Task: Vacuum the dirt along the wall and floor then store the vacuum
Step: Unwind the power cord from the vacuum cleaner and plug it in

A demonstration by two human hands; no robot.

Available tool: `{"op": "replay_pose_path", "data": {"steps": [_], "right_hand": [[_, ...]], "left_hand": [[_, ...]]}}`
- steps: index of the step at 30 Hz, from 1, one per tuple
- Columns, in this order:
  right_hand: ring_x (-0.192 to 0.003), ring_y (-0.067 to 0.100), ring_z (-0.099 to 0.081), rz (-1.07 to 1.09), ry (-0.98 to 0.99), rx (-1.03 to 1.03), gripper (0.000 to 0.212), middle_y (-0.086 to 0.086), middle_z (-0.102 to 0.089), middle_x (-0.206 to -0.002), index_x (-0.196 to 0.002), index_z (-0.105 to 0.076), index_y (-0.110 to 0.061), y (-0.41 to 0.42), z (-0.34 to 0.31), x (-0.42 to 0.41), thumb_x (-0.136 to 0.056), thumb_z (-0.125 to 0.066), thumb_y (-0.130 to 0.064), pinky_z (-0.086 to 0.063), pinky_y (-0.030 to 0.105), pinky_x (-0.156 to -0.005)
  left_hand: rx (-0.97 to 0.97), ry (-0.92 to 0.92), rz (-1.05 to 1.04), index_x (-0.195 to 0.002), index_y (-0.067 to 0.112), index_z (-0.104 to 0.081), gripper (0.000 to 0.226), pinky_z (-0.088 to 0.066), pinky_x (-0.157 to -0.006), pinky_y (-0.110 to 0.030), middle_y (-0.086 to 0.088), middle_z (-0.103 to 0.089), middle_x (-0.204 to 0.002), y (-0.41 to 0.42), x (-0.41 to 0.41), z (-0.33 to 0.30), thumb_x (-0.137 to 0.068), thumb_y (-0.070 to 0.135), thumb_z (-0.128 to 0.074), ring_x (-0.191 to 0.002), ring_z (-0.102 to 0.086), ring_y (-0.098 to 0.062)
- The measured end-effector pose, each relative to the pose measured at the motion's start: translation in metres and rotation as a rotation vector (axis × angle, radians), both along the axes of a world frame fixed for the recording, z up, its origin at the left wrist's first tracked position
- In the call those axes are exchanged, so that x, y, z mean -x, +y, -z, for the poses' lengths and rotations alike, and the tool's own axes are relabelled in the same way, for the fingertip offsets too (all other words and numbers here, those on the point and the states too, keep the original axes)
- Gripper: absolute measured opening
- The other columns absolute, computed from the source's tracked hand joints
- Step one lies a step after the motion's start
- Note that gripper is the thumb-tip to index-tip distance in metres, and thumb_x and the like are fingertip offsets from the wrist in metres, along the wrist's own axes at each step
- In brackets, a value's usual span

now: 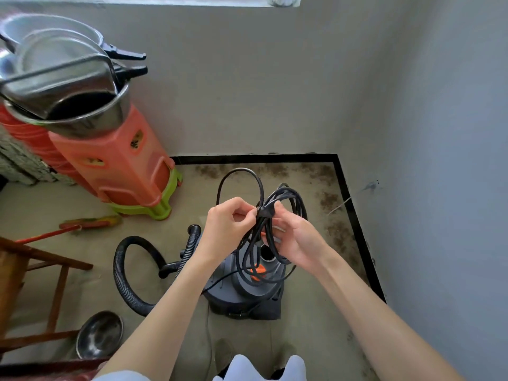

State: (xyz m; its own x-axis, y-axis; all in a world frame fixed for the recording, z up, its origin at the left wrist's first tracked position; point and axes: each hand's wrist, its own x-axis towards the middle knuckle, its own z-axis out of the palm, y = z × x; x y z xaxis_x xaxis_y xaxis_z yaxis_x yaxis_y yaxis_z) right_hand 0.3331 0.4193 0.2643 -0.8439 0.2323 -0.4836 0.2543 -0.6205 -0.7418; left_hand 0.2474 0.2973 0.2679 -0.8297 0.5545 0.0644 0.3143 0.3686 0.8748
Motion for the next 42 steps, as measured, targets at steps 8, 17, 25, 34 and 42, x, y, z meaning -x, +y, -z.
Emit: {"op": "replay_pose_path", "data": {"steps": [8,17,25,34,42], "right_hand": [[-0.075,0.018,-0.063,0.022,0.015,-0.009,0.028,0.004,-0.072,-0.083,-0.101,-0.066,-0.006,-0.001,0.001,-0.011,-0.103,-0.039,-0.013,-0.048,0.032,-0.072],[-0.085,0.021,-0.061,0.028,0.042,0.013,0.031,0.011,-0.067,-0.099,-0.108,-0.064,-0.007,-0.008,0.006,-0.014,-0.103,-0.034,-0.013,-0.046,0.039,-0.088],[-0.083,0.024,-0.059,0.017,-0.009,-0.076,0.028,0.017,-0.064,-0.098,-0.104,-0.062,-0.001,-0.007,0.006,-0.018,-0.102,-0.038,-0.015,-0.044,0.053,-0.096],[-0.089,0.029,-0.065,0.031,0.015,-0.076,0.031,0.02,-0.066,-0.1,-0.117,-0.057,0.008,-0.005,0.005,-0.017,-0.103,-0.04,-0.014,-0.058,0.036,-0.079],[-0.069,0.021,-0.068,0.042,-0.006,-0.072,0.033,0.012,-0.071,-0.081,-0.092,-0.064,-0.002,-0.003,0.014,-0.024,-0.104,-0.038,-0.018,-0.057,0.037,-0.072]], "left_hand": [[-0.039,-0.189,0.017,-0.094,0.015,-0.069,0.011,-0.047,-0.072,-0.008,0.009,-0.068,-0.084,-0.002,-0.012,-0.008,-0.083,0.013,-0.07,-0.073,-0.062,0.004],[0.04,-0.099,0.091,-0.103,0.019,-0.065,0.022,-0.045,-0.074,-0.012,0.011,-0.056,-0.094,-0.004,-0.017,-0.006,-0.083,0.008,-0.068,-0.08,-0.057,-0.007],[0.061,-0.131,-0.015,-0.083,0.018,-0.063,0.011,-0.041,-0.068,-0.002,0.011,-0.058,-0.088,-0.006,-0.02,-0.003,-0.079,0.017,-0.074,-0.079,-0.056,0.002],[-0.133,-0.545,-0.011,-0.091,0.012,-0.067,0.008,-0.054,-0.085,-0.035,-0.007,-0.07,-0.09,-0.009,-0.025,0.002,-0.086,0.006,-0.065,-0.085,-0.066,-0.018],[-0.106,-0.786,-0.011,-0.108,0.003,-0.061,0.023,-0.055,-0.068,-0.018,-0.01,-0.065,-0.097,-0.012,-0.028,0.007,-0.085,-0.001,-0.064,-0.083,-0.064,-0.015]]}}
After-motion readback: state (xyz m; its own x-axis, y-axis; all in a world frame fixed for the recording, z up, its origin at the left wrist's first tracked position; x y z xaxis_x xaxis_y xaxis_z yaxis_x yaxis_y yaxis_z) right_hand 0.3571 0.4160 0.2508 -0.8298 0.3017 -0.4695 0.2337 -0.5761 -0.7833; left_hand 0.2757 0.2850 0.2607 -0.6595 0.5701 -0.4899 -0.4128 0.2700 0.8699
